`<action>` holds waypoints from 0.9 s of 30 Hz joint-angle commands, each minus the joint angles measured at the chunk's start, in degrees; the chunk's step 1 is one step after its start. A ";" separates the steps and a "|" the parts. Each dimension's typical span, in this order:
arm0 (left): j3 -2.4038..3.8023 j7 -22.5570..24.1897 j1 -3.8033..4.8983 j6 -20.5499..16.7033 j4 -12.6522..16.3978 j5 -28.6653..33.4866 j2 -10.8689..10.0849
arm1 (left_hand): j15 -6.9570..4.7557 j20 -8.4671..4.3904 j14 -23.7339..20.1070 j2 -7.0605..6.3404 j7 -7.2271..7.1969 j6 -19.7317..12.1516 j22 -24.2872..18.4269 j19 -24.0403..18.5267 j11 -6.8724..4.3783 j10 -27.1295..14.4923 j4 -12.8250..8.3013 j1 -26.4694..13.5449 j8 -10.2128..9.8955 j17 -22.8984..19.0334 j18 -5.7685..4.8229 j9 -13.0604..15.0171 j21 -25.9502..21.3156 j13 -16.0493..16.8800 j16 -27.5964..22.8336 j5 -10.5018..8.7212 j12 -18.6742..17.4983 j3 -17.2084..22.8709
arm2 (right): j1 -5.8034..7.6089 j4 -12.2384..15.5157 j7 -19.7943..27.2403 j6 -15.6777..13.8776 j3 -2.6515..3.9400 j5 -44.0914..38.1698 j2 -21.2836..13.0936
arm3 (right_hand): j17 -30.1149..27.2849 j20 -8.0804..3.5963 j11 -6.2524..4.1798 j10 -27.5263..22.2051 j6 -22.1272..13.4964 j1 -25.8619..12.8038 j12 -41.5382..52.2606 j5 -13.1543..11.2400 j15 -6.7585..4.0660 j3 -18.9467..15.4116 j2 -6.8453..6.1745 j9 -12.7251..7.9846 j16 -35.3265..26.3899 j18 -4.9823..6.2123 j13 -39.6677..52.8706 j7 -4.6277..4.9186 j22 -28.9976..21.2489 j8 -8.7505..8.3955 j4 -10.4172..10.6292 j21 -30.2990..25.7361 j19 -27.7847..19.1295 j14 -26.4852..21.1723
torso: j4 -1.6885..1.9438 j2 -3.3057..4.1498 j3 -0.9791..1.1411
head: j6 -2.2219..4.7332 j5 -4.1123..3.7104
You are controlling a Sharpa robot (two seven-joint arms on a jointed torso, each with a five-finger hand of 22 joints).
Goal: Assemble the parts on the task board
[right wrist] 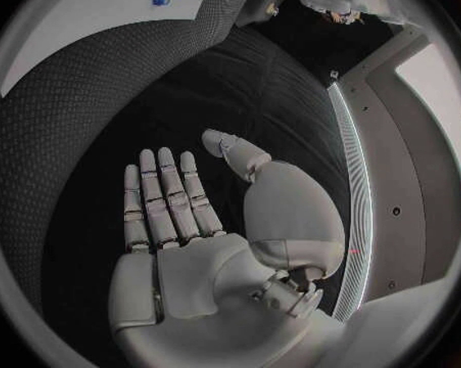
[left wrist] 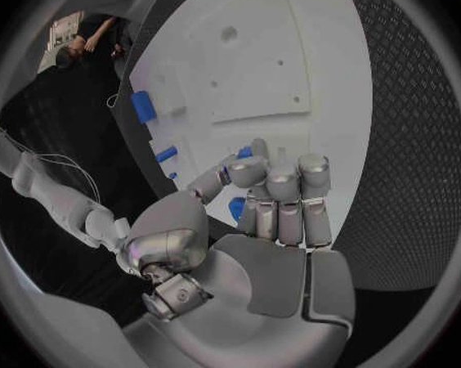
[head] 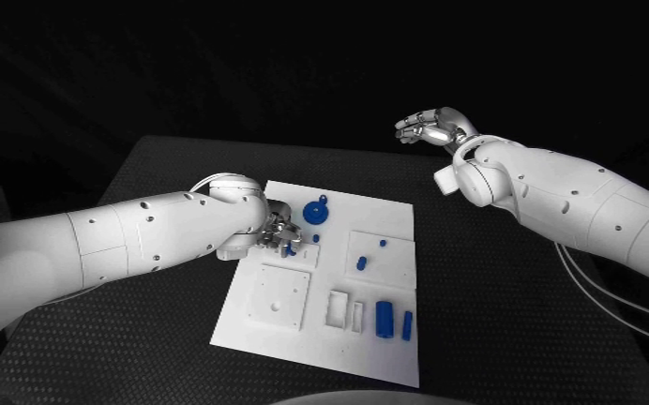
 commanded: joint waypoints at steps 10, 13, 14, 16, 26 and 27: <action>-0.51 0.46 -0.74 4.07 -0.28 -1.28 0.16 | -0.52 -6.91 0.93 0.87 -5.67 14.24 0.47 -0.07 -1.07 -0.79 1.62 1.49 0.73 0.00 0.43 0.06 0.33 -0.24 0.11 2.76 0.47 2.62 | -0.01 0.03 0.25 0.95 0.01 -0.10 0.09 | -0.08 -0.10 0.00 0.46 0.06 0.38 -0.31 0.48 0.50 -0.07 0.05 -0.09 -0.31 -0.67 -0.07 0.41 0.16 0.20 -0.28 -0.32 -0.23 -0.15 | 0.05 -0.01 -0.05 | -0.14 -0.02; -0.51 0.47 -0.75 4.09 -0.18 -0.90 0.34 | -0.51 -6.91 0.94 0.82 -5.67 14.25 0.46 -0.06 -1.07 -0.79 1.63 1.52 0.75 0.00 0.43 0.06 0.33 -0.25 0.10 2.83 0.47 2.60 | -0.02 0.01 0.25 0.95 0.01 -0.10 0.15 | -0.09 -0.10 0.01 0.45 0.05 0.36 -0.32 0.50 0.50 -0.09 0.04 -0.09 -0.31 -0.67 -0.07 0.41 0.17 0.20 -0.28 -0.33 -0.24 -0.15 | 0.03 0.02 -0.06 | -0.13 -0.02; -0.51 0.40 -0.75 4.04 -0.17 -0.51 0.43 | -0.50 -6.90 0.94 0.78 -5.67 14.26 0.46 -0.05 -1.07 -0.78 1.62 1.53 0.76 -0.01 0.43 0.06 0.34 -0.26 0.10 2.85 0.48 2.59 | -0.02 0.01 0.25 0.95 0.01 -0.10 0.17 | -0.09 -0.10 0.01 0.45 0.05 0.36 -0.32 0.51 0.50 -0.09 0.05 -0.09 -0.31 -0.68 -0.07 0.41 0.18 0.20 -0.28 -0.33 -0.23 -0.15 | 0.04 0.02 -0.08 | -0.13 -0.04; -0.51 0.35 -0.75 4.03 -0.25 0.29 0.56 | -0.49 -6.89 0.96 0.70 -5.68 14.27 0.44 -0.03 -1.07 -0.77 1.68 1.54 0.79 -0.01 0.43 0.06 0.34 -0.27 0.09 2.75 0.49 2.51 | -0.02 0.02 0.25 0.99 0.01 -0.10 0.18 | -0.09 -0.10 0.01 0.45 0.05 0.36 -0.32 0.53 0.51 -0.09 0.05 -0.10 -0.32 -0.67 -0.07 0.41 0.19 0.20 -0.28 -0.33 -0.23 -0.16 | 0.02 0.02 -0.08 | -0.14 -0.03; -0.51 0.60 -0.83 3.78 -1.28 1.28 1.49 | -0.51 -6.76 0.96 -1.52 -5.69 14.19 0.18 -0.04 -0.91 -0.68 3.46 0.78 1.36 -0.06 0.55 0.12 0.26 -0.79 -0.12 -3.90 0.71 0.48 | -0.02 -0.03 0.18 1.11 0.00 -0.10 0.25 | -0.12 -0.11 0.08 0.40 -0.02 0.34 -0.34 0.64 0.55 -0.15 0.00 -0.13 -0.34 -0.68 -0.08 0.47 0.26 0.16 -0.31 -0.37 -0.24 -0.22 | -0.05 0.01 -0.06 | -0.18 -0.19; -0.51 0.56 -0.89 3.77 -1.35 1.29 1.53 | -0.53 -6.74 0.96 -2.02 -5.67 14.15 0.17 -0.02 -0.90 -0.69 3.75 0.37 1.42 -0.05 0.54 0.12 0.29 -0.84 -0.11 -3.95 0.75 -0.20 | -0.02 -0.02 0.18 1.11 0.00 -0.10 0.24 | -0.13 -0.12 0.09 0.38 -0.03 0.35 -0.35 0.64 0.56 -0.16 -0.01 -0.14 -0.35 -0.68 -0.09 0.48 0.27 0.16 -0.32 -0.37 -0.24 -0.23 | -0.06 0.01 -0.06 | -0.20 -0.20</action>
